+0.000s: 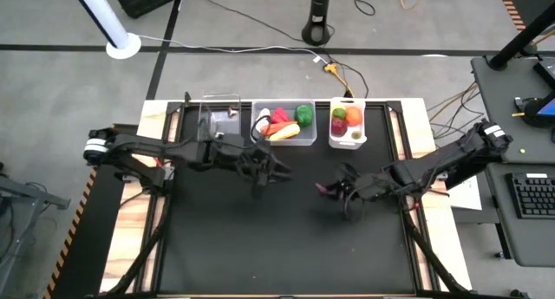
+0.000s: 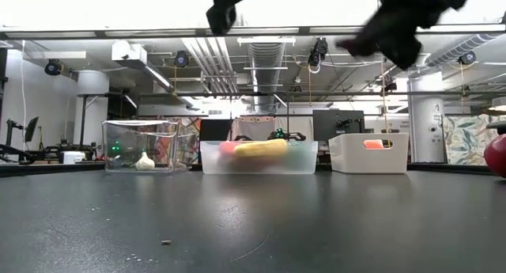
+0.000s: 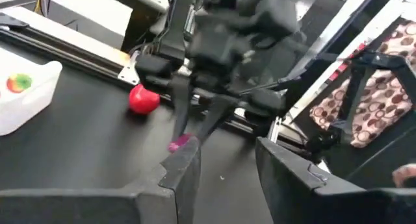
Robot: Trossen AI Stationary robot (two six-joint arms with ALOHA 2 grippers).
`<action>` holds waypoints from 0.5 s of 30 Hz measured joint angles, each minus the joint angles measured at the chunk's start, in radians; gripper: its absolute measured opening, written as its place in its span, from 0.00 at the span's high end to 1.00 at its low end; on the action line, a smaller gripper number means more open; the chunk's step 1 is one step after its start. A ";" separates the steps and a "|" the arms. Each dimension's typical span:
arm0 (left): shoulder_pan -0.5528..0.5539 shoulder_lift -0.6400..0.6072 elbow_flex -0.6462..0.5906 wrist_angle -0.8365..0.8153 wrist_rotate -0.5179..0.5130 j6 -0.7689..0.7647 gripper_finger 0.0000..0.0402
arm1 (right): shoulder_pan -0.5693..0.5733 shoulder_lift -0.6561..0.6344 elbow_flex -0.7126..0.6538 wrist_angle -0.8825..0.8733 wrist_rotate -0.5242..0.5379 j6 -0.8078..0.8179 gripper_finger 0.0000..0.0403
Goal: Sort produce into baskets
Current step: Put the violet eggplant into the glass bin
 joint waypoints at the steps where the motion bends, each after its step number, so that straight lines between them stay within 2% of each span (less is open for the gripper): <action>1: -0.001 0.018 0.000 0.025 0.000 -0.006 0.67 | -0.004 0.000 0.020 0.009 0.000 -0.032 0.80; 7: -0.001 0.115 0.000 0.180 0.005 -0.041 0.65 | -0.014 0.016 0.122 0.012 0.000 -0.179 0.79; 10: -0.002 0.145 0.001 0.273 0.040 -0.040 0.63 | -0.014 0.024 0.160 0.013 0.001 -0.233 0.80; 15: -0.003 0.179 0.001 0.340 0.052 -0.035 0.57 | -0.018 0.030 0.215 0.009 0.002 -0.316 0.80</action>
